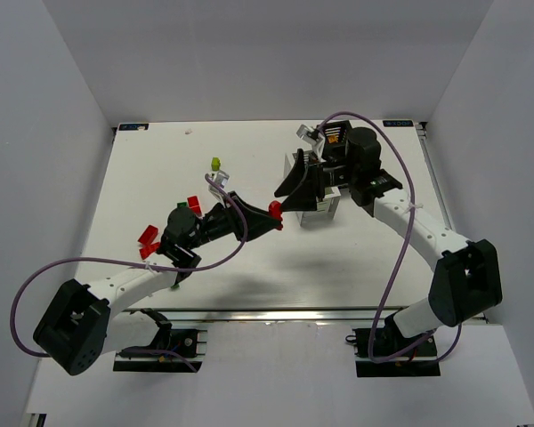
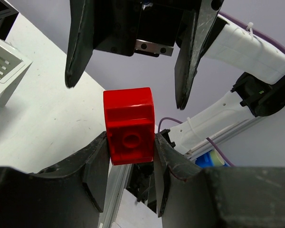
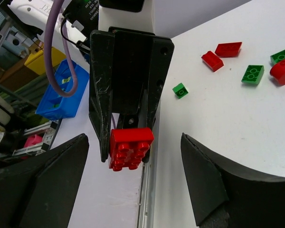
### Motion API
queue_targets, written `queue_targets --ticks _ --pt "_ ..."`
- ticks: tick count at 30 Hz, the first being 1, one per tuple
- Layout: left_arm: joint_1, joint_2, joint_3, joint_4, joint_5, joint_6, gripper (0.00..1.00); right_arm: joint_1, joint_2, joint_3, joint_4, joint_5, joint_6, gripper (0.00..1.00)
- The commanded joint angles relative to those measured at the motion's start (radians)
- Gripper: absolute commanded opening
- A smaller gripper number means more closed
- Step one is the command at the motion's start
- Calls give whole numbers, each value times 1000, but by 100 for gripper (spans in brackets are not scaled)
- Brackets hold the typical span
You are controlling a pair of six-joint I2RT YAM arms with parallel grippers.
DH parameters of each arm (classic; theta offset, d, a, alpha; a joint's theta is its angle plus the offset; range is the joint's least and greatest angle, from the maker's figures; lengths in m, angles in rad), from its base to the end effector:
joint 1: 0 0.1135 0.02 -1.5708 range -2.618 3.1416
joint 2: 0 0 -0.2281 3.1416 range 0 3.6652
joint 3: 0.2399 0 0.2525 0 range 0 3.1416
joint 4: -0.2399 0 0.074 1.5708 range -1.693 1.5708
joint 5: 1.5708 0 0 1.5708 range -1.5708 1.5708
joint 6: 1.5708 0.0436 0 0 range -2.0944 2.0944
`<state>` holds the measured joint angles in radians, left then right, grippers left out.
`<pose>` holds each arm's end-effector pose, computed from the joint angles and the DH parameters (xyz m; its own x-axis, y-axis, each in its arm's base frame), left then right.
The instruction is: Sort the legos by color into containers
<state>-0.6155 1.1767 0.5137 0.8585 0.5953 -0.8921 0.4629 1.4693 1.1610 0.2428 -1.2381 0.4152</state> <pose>0.2069 -0.1762 0.2418 -0.6221 -0.3494 -0.7006 0.7055 0.1377 -0.6952 0.2830 0.1873 0.3174 -0.4528 -0.0787 -0.8881 -0.8820 -0.1062 0.4591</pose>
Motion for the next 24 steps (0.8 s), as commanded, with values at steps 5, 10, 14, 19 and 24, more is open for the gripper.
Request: queue_targets --ticks 5,10,14,19,24 --pt "-9 6 22 43 12 -5 4 34 6 -4 47 -18 10 78" --pt "-9 12 23 48 11 -7 4 40 10 -4 49 -24 11 72" --pt "-9 17 26 53 11 -7 4 45 13 -4 49 -30 11 66" --pt "-9 23 28 59 8 -5 4 48 16 -6 50 -31 11 62" --pt "-9 20 29 57 9 -5 5 48 20 -6 53 -34 13 59"
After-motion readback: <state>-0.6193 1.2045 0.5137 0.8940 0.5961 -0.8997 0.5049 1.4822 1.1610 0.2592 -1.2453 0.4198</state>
